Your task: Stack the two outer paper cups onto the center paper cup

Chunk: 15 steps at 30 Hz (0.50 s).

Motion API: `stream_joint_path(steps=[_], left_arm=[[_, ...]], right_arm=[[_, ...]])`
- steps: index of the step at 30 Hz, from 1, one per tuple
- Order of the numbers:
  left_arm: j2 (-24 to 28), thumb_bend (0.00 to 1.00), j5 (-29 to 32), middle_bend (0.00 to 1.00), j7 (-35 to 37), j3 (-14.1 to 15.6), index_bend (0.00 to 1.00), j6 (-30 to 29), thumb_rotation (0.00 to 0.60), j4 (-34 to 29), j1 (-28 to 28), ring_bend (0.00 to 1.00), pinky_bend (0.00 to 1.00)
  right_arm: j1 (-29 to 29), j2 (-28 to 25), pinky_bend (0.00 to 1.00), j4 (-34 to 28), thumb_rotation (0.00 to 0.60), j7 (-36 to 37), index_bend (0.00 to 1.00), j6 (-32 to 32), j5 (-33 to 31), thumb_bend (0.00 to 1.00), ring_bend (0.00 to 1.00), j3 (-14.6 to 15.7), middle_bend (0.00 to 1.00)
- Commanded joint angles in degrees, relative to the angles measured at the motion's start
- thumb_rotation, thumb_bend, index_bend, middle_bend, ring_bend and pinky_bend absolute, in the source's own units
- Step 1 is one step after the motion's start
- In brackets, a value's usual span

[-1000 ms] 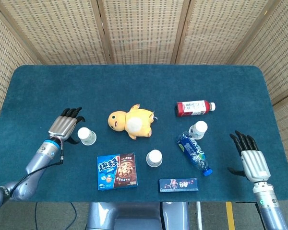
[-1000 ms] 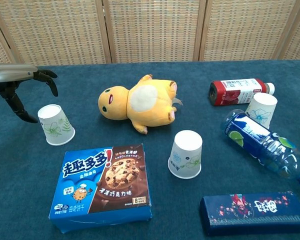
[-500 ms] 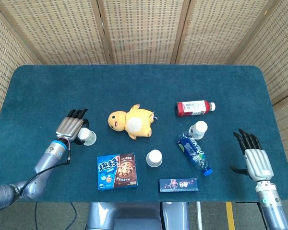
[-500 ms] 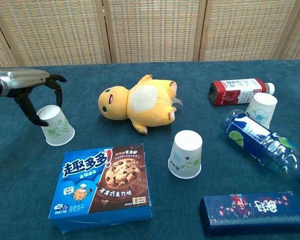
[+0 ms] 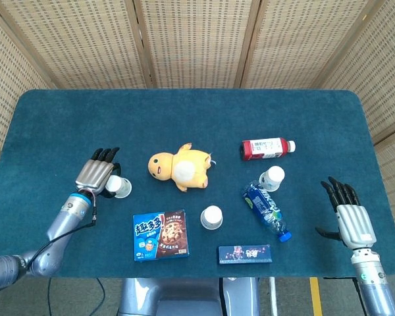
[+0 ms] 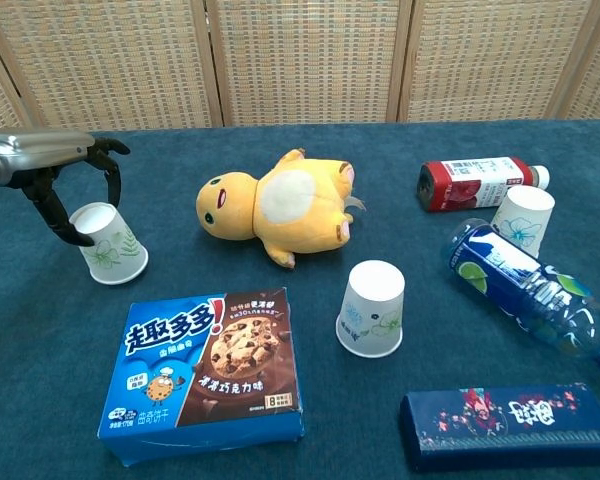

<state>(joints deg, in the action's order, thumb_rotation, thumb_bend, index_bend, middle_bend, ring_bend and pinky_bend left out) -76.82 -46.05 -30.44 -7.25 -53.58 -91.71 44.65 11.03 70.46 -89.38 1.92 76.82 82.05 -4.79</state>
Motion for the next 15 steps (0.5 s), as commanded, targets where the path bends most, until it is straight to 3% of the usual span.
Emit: stream_joint_path(steps=[1, 15], left_arm=[[1.1, 0.23, -1.1, 0.0, 1.0, -0.3, 0.51, -0.7, 0.6, -1.4, -0.3, 0.0, 0.0], [13.0, 0.23, -14.5, 0.0, 12.1, -5.6, 0.51, -3.1, 0.6, -20.2, -1.5, 0.0, 0.0]], right_arm=[[0.0, 0.0, 0.0, 0.0, 0.6, 0.0, 0.0, 0.0, 0.0, 0.07, 0.0, 0.0, 0.0], [0.0, 0.0, 0.0, -0.3, 0.6, -0.1, 0.0, 0.1, 0.1, 0.07, 0.0, 0.0, 0.0]])
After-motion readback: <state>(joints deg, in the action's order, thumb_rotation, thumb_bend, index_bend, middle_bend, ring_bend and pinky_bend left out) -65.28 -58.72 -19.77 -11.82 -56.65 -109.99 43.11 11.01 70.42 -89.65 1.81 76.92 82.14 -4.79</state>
